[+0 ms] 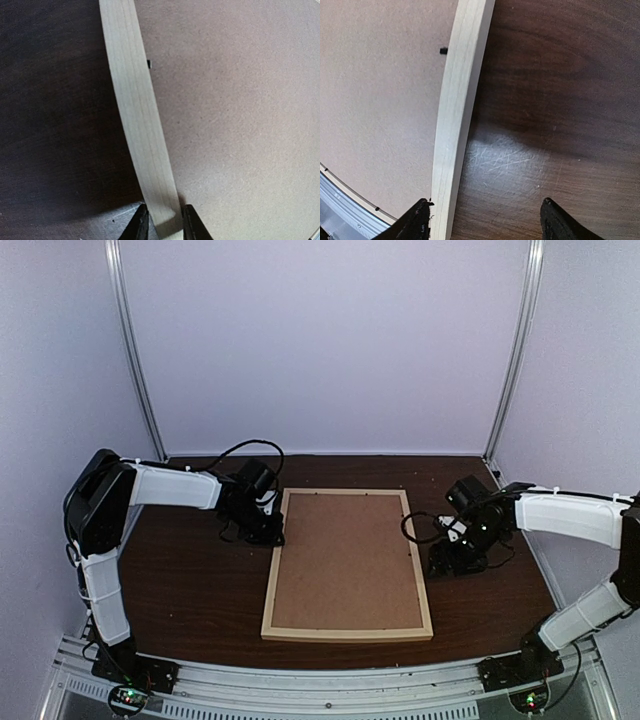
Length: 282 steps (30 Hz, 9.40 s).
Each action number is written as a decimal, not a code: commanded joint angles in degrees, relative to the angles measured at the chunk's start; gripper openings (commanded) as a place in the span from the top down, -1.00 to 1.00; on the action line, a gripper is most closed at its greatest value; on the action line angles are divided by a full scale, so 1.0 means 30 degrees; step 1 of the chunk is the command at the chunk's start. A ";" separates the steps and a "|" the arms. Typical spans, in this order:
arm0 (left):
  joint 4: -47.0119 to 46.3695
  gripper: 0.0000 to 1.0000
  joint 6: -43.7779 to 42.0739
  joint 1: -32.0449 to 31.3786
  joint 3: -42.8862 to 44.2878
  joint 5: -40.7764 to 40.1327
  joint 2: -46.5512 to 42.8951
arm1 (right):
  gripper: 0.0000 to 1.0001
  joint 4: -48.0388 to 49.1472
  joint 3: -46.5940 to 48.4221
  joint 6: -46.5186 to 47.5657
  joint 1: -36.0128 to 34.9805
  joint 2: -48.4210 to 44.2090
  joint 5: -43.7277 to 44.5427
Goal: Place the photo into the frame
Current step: Press the fastener onto the backboard.
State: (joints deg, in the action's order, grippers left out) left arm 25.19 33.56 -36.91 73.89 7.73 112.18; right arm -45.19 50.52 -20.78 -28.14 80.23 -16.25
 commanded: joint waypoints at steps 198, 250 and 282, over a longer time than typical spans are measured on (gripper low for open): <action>0.4824 -0.66 -0.2694 0.1315 0.7645 -0.1829 0.5570 | 1.00 0.4220 0.4898 0.2913 0.2759 0.8887 -0.2626; 0.2441 -0.70 -0.2707 -0.0091 0.6509 -0.0211 0.5155 | 1.00 0.5150 0.3947 0.1875 0.2759 0.8453 -0.3048; 0.2067 -0.74 -0.1347 -0.0336 -0.0729 -0.1548 -0.1956 | 1.00 0.5643 0.3901 0.1260 0.2774 0.8466 -0.2647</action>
State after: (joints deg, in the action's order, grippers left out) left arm 31.57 28.62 -37.28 72.53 2.42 104.99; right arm -28.51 63.64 -18.50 -19.68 104.33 -26.52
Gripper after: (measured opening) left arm 0.873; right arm 0.195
